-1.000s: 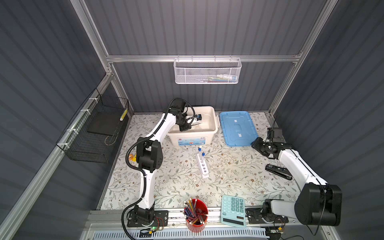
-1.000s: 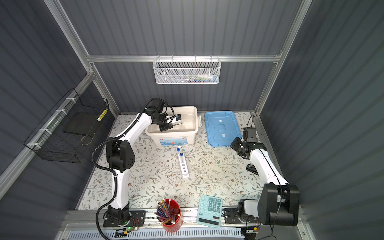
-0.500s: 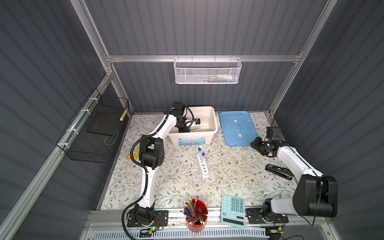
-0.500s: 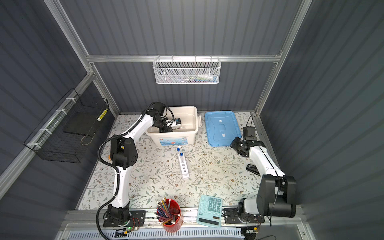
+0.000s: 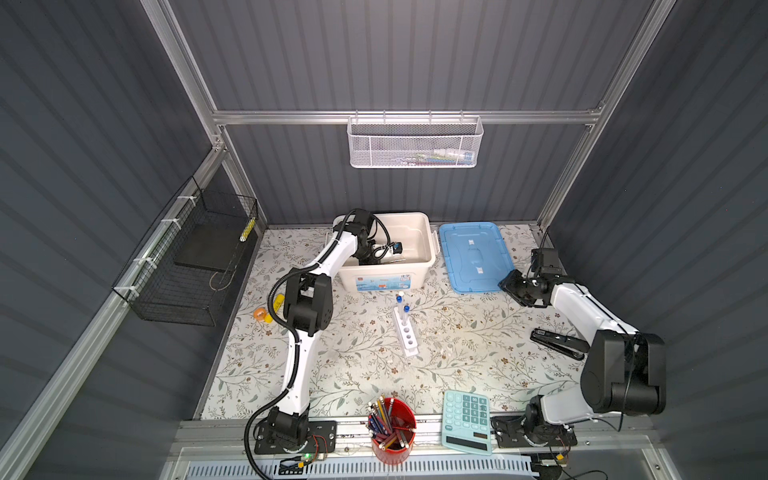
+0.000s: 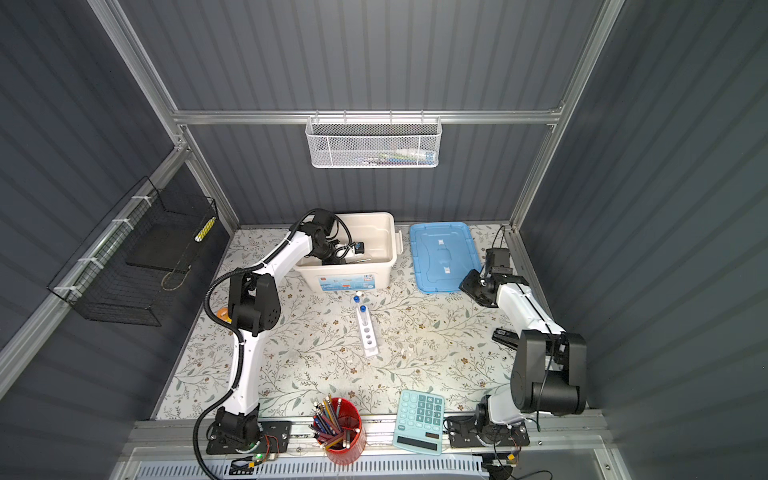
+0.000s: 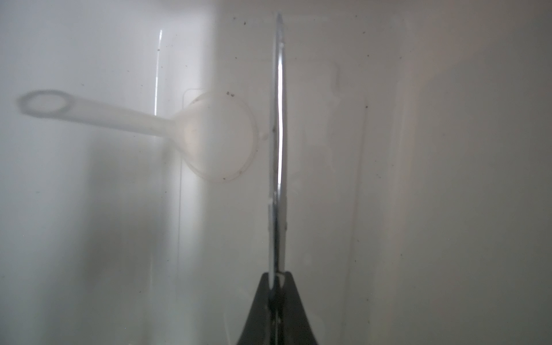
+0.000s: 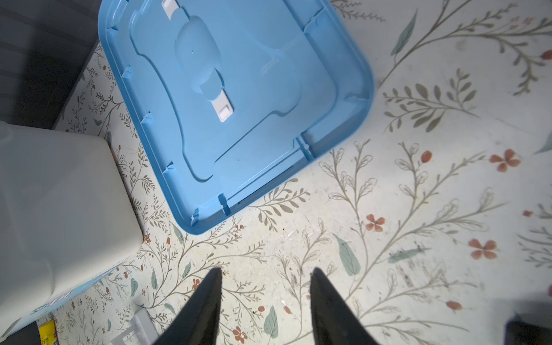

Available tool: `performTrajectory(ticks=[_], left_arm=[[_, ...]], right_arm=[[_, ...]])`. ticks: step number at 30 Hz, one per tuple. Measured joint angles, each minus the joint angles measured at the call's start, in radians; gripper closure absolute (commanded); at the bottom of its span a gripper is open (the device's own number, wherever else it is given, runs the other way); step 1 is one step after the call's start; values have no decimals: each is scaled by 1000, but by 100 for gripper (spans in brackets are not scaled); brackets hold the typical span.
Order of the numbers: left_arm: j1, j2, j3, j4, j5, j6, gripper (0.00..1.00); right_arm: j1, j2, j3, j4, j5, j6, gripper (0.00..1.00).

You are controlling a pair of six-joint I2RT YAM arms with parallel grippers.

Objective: Organize the chemistry lab equipment
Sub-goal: 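Lower the scissors into the white bin with the left gripper, then open and raise the left gripper while the right gripper moves to the blue lid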

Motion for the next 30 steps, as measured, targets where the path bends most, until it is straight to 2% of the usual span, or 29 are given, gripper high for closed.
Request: performTrajectory(ticks=[9,11,15,18,20,21,30], left_arm=[[-5,19,6,0,0,0,100],[-5,19,12,0,0,0,97],[-5,19,18,4,0,4,80],[-5,19,18,10,0,9,62],[-5,19,18,16,1,14,58],[-5,19,18,20,2,15,50],[-13,-44,-15,69,19,18,45]], right_arm=[[-7,3,1,1,-6,0,50],[-8,5,2,1,-7,0,50],[-8,15,9,2,-10,0,50],[-8,17,11,2,-14,0,50],[-8,17,11,2,-18,0,50],[-8,17,11,2,-19,0,49],[-10,-1,19,-21,6,-26,47]])
